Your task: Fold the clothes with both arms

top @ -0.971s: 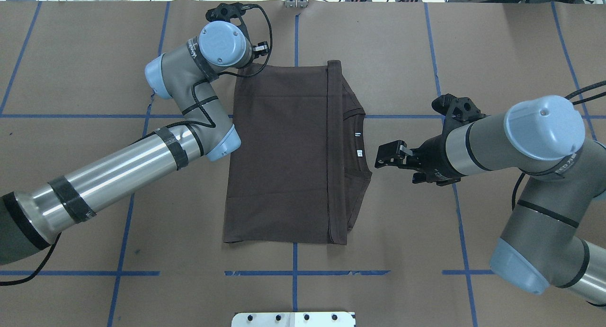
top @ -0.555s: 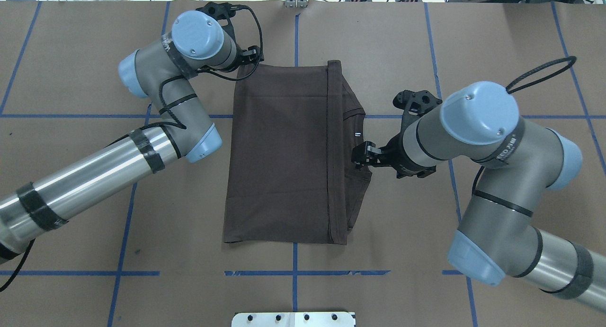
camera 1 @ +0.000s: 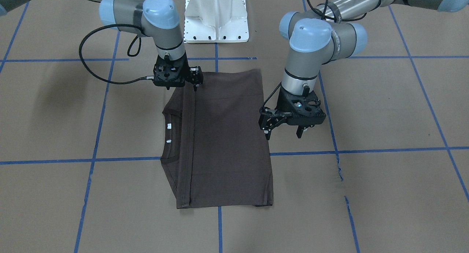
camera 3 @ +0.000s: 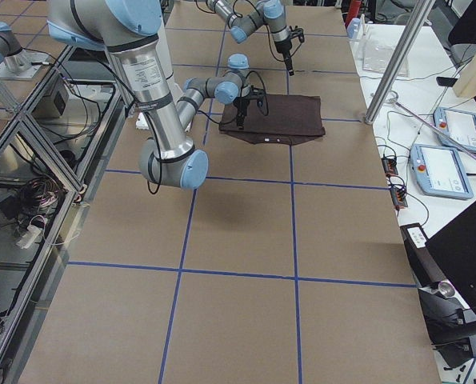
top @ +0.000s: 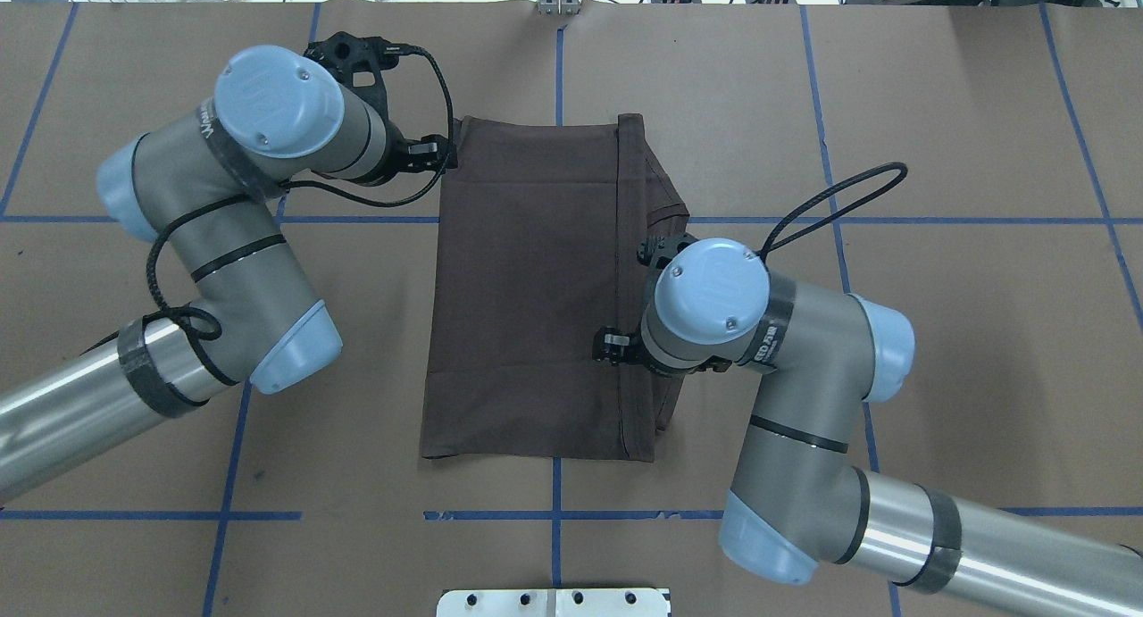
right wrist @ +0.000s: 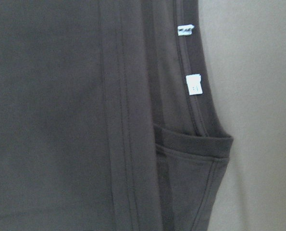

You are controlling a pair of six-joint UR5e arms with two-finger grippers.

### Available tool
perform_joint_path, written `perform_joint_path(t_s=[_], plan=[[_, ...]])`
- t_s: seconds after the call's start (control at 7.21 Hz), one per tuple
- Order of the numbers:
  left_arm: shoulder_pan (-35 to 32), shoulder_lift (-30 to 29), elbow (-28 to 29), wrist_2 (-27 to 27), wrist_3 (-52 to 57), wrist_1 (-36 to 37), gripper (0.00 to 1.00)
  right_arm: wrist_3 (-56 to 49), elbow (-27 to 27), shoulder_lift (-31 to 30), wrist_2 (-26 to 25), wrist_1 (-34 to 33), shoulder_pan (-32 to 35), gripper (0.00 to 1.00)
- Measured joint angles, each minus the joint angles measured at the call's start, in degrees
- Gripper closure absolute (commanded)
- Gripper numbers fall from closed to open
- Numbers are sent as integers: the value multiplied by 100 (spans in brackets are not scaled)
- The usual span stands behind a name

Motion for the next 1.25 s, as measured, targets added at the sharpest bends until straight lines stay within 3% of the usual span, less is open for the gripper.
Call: perform_joint_path(t_s=[0.28,1.25], plan=[[78,184,-340,4,-6,139,0,-3,-255,163,-74,-190,-253,0],[90,221,-391,-2,-49,158,0,-269,-325,142,-32,-603,-369,0]])
